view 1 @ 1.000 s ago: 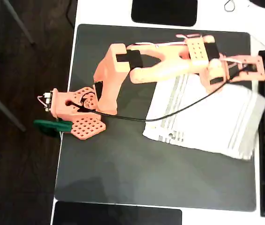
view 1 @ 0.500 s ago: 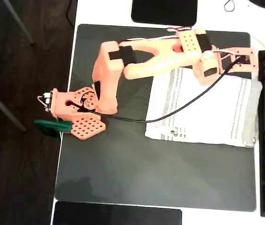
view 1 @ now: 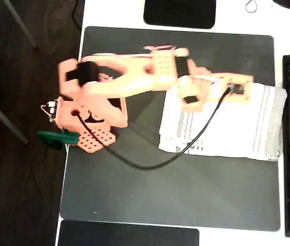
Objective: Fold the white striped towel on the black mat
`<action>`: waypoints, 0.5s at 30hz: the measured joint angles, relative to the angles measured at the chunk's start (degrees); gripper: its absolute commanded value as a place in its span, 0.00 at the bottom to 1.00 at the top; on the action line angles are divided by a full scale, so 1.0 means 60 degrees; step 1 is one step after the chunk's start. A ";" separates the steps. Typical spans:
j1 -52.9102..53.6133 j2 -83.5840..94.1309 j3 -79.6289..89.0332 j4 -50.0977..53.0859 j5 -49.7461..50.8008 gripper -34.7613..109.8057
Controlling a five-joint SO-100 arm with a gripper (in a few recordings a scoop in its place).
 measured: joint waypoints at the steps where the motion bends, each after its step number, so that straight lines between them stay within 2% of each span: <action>1: 0.0088 0.0542 0.0483 0.0000 0.0015 0.24; 15: 0.0469 0.7661 0.5464 0.1216 0.0088 0.24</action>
